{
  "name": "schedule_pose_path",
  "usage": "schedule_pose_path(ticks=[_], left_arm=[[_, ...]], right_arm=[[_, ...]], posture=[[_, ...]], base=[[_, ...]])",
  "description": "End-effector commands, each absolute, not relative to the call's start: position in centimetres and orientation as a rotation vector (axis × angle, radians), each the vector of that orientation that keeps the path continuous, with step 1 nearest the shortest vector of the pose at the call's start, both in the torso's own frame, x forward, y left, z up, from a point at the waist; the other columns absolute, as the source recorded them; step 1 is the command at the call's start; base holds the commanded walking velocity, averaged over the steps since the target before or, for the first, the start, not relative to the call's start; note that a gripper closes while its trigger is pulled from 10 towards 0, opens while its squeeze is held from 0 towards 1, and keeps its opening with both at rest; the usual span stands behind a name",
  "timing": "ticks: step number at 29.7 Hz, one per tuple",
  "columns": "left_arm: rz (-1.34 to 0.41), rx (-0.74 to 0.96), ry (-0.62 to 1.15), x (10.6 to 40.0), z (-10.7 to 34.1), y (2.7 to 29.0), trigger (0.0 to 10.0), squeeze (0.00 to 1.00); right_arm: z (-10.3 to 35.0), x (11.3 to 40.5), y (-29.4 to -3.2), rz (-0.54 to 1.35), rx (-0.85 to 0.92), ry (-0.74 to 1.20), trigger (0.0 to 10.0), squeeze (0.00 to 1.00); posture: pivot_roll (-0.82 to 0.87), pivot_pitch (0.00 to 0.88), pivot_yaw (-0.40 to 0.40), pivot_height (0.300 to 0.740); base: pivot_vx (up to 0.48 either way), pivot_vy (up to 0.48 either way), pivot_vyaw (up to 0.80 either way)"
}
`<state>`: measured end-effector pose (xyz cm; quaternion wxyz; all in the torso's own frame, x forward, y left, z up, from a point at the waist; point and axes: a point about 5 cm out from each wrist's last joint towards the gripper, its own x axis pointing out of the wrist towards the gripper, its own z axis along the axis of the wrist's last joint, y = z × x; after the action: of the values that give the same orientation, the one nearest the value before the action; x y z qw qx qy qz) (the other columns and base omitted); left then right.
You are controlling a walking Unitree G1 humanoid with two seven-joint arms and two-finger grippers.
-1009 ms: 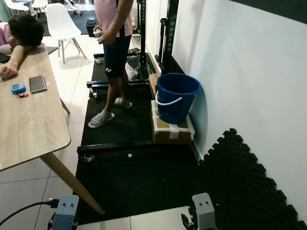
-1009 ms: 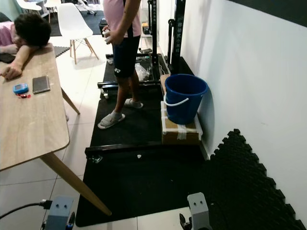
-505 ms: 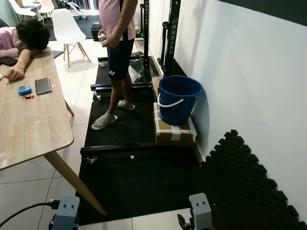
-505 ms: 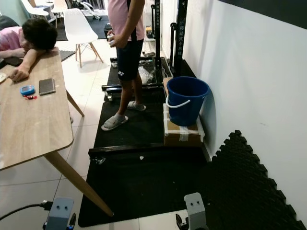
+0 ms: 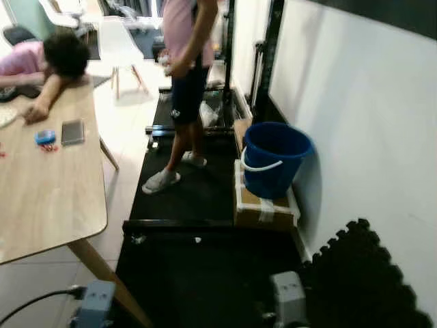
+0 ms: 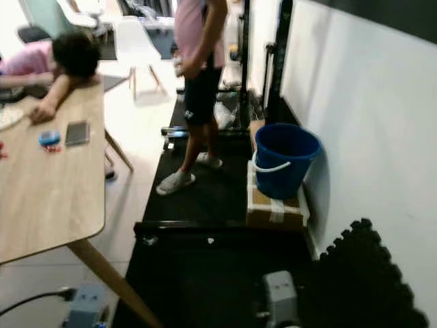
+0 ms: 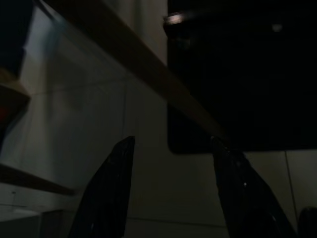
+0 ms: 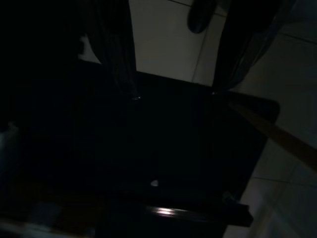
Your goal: Hang keys on a hook
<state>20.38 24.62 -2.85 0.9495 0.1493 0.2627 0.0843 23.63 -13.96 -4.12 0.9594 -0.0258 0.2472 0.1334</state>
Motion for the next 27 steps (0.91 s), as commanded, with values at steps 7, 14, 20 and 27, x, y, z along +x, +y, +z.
schedule_pose_path(ticks=[7,14,20,27], left_arm=[[0.182,0.298,0.552,19.95,-3.14,24.66,10.0,0.00],[0.186,0.293,0.553,19.86,-3.18,24.59,10.0,0.00],[0.193,0.287,0.555,19.76,-3.18,24.63,10.0,0.00],[0.202,0.282,0.557,19.69,-3.16,24.78,10.0,0.00]], right_arm=[[-4.67,22.94,-14.98,0.247,-0.062,0.537,10.0,0.00],[-4.70,22.90,-14.94,0.249,-0.062,0.538,10.0,0.00],[-4.75,22.82,-15.01,0.248,-0.065,0.541,10.0,0.00],[-4.77,22.81,-14.96,0.250,-0.064,0.543,10.0,0.00]], posture=[[0.23,0.102,0.031,0.740],[0.23,0.104,0.030,0.740],[0.23,0.106,0.030,0.740],[0.23,0.106,0.029,0.740]], base=[[0.000,0.000,0.00],[0.000,0.000,0.00],[0.000,0.000,0.00],[0.000,0.000,0.00]])
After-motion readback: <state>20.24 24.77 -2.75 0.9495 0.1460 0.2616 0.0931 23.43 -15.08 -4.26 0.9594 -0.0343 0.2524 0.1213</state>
